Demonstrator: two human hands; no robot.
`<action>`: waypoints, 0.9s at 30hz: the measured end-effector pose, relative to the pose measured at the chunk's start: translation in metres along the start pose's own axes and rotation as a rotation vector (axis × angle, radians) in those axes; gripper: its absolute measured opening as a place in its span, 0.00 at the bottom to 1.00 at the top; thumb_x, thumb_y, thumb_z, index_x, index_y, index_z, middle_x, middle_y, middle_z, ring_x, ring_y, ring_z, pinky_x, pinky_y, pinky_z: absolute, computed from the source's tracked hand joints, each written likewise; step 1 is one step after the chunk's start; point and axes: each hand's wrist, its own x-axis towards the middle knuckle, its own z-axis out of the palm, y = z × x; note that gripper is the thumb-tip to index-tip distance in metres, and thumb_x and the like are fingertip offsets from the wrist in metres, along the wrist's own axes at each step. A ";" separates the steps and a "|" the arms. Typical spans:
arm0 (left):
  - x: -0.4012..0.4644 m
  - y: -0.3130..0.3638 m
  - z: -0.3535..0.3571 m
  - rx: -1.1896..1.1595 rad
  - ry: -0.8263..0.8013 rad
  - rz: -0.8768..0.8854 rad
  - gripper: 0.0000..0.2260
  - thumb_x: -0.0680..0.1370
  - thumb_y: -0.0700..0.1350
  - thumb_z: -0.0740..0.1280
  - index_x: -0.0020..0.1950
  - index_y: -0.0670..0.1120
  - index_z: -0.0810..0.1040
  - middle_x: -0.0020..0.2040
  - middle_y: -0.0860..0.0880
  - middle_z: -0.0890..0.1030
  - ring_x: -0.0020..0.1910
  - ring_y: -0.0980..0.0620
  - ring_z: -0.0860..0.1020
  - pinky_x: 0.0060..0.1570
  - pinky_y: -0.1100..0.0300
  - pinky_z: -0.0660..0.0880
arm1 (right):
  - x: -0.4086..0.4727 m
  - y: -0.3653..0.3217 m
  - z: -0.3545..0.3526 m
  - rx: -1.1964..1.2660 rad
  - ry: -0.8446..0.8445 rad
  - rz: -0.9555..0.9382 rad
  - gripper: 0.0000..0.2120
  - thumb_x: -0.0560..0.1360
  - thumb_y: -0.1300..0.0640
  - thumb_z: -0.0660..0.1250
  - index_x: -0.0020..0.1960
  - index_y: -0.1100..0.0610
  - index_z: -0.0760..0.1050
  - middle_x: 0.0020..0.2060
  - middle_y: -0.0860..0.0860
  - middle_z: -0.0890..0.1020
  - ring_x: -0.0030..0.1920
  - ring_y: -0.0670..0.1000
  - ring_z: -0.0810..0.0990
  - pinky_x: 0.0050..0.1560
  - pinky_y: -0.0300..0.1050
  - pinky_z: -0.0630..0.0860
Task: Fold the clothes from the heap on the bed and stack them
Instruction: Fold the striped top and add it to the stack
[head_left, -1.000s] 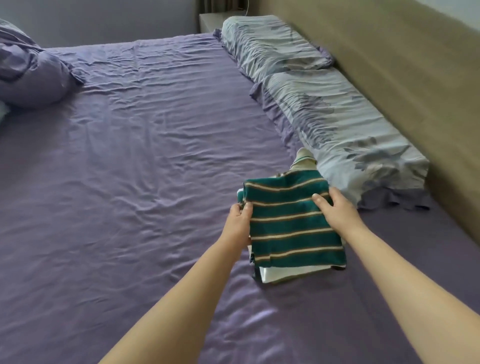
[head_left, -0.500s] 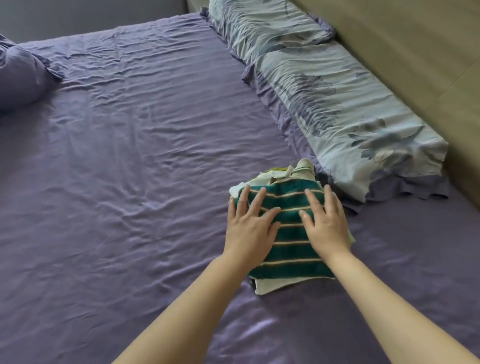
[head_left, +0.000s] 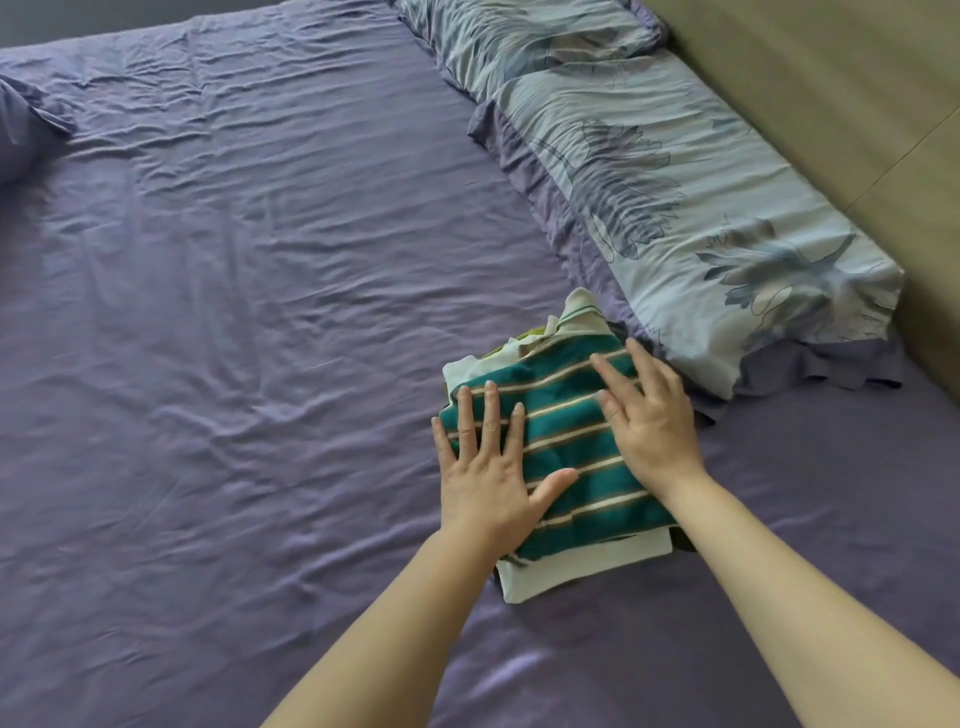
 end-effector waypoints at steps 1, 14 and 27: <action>0.000 -0.002 0.003 0.006 -0.012 -0.010 0.43 0.67 0.77 0.33 0.76 0.54 0.36 0.70 0.50 0.22 0.68 0.46 0.20 0.68 0.38 0.27 | -0.002 0.000 0.004 -0.020 -0.078 0.009 0.19 0.80 0.50 0.60 0.71 0.48 0.69 0.74 0.56 0.62 0.72 0.61 0.59 0.68 0.60 0.61; -0.040 -0.042 -0.042 -0.146 -0.020 0.073 0.31 0.79 0.64 0.53 0.78 0.53 0.52 0.79 0.50 0.51 0.78 0.48 0.48 0.75 0.43 0.44 | -0.024 -0.076 -0.009 -0.215 -0.257 0.097 0.22 0.80 0.45 0.56 0.72 0.49 0.65 0.74 0.55 0.61 0.76 0.57 0.51 0.73 0.59 0.51; -0.273 -0.176 -0.077 -0.075 -0.127 -0.321 0.23 0.79 0.59 0.56 0.71 0.51 0.65 0.67 0.49 0.75 0.65 0.45 0.72 0.61 0.54 0.66 | -0.145 -0.256 -0.027 -0.048 -0.447 -0.262 0.25 0.80 0.49 0.57 0.75 0.50 0.56 0.62 0.46 0.75 0.64 0.46 0.71 0.71 0.46 0.58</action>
